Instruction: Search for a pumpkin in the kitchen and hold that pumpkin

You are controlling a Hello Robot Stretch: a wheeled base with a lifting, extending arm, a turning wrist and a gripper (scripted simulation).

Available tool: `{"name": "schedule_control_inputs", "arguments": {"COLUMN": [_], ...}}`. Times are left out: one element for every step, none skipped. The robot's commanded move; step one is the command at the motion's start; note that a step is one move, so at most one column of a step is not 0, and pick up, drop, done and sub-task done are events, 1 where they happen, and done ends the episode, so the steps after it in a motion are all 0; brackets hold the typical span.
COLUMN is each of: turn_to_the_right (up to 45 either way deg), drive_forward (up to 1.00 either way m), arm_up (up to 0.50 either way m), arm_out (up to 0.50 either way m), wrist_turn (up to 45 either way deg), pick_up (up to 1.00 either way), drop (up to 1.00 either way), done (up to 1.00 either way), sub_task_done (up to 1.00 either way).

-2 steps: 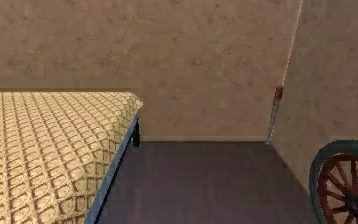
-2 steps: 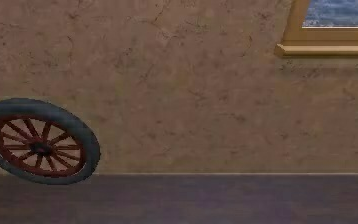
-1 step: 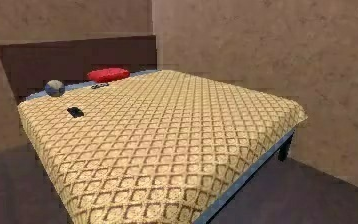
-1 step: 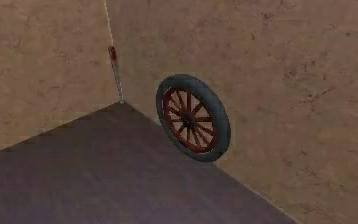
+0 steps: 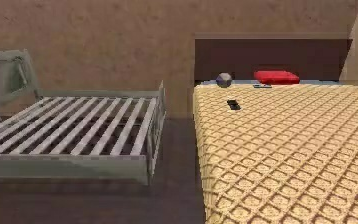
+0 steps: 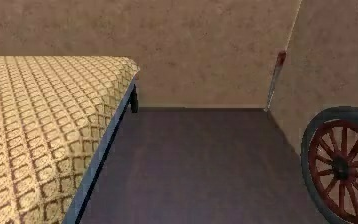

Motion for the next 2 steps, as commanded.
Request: {"name": "schedule_control_inputs", "arguments": {"turn_to_the_right": [-45.0,-42.0], "drive_forward": [0.0,0.0], "arm_up": [0.0,0.0], "arm_out": [0.0,0.0], "wrist_turn": [0.0,0.0], "pick_up": [0.0,0.0], "drop": [0.0,0.0], "done": [0.0,0.0], "sub_task_done": [0.0,0.0]}}
